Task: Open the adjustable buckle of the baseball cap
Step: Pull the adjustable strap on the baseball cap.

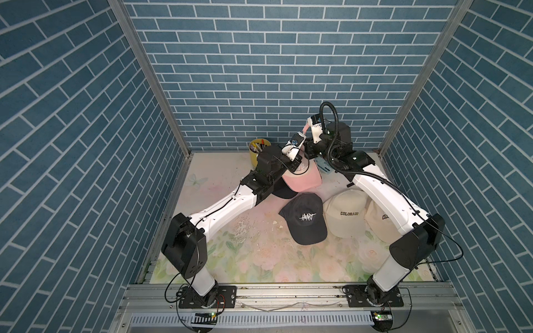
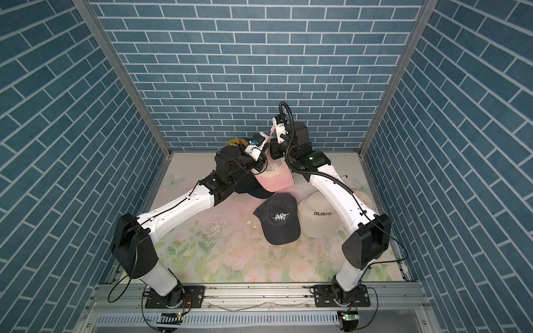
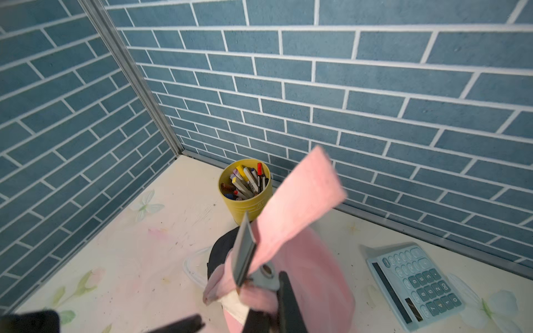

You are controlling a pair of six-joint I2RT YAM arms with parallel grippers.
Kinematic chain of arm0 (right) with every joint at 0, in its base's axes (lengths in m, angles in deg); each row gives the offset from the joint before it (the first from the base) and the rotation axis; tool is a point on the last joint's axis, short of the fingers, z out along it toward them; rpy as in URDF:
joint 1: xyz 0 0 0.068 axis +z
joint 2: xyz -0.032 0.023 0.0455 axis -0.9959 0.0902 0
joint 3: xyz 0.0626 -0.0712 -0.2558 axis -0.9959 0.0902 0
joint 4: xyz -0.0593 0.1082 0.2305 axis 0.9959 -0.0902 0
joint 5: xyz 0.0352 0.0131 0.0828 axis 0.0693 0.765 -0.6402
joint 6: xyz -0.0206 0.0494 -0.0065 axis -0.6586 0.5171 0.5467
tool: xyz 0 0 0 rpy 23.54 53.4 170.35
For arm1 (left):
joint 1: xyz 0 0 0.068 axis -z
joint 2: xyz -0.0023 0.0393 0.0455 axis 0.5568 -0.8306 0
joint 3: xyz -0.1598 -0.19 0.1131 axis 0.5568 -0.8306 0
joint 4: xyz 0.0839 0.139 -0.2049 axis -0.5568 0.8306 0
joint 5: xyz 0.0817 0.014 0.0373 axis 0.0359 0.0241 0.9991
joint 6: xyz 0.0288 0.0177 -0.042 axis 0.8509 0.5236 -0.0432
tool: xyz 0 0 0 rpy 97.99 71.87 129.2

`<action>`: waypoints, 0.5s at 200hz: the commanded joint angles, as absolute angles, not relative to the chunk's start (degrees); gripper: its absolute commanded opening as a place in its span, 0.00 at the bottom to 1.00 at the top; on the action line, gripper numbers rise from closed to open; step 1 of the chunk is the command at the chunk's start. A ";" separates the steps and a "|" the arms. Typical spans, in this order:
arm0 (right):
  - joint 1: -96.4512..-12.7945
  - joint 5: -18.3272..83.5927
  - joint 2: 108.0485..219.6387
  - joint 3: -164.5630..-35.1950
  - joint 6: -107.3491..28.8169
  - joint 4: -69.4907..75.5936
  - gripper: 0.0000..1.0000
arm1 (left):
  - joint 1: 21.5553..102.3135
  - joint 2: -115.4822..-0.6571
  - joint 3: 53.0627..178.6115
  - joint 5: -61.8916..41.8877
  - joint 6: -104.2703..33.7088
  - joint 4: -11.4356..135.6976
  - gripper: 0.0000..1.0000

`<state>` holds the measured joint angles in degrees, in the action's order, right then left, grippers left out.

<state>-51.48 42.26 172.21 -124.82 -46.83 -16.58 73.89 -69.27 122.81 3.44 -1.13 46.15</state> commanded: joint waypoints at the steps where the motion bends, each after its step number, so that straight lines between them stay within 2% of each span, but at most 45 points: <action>1: -51.43 42.78 171.20 -127.22 -42.01 -15.04 0.00 | 73.85 -69.40 120.85 3.99 -2.89 44.73 0.39; 29: -51.43 41.84 170.61 -126.46 -42.50 -15.36 0.00 | 73.83 -69.43 120.25 8.64 -4.12 43.08 0.56; 51: -51.43 40.30 169.86 -125.62 -42.50 -14.82 0.00 | 73.90 -70.94 122.45 11.73 -4.00 43.88 0.57; 100: -51.34 39.86 169.42 -124.60 -41.74 -15.22 0.00 | 74.00 -71.60 123.23 11.82 -4.38 42.00 0.55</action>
<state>-51.48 40.73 172.14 -125.17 -44.82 -16.60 73.89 -70.47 121.04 10.59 -3.80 43.90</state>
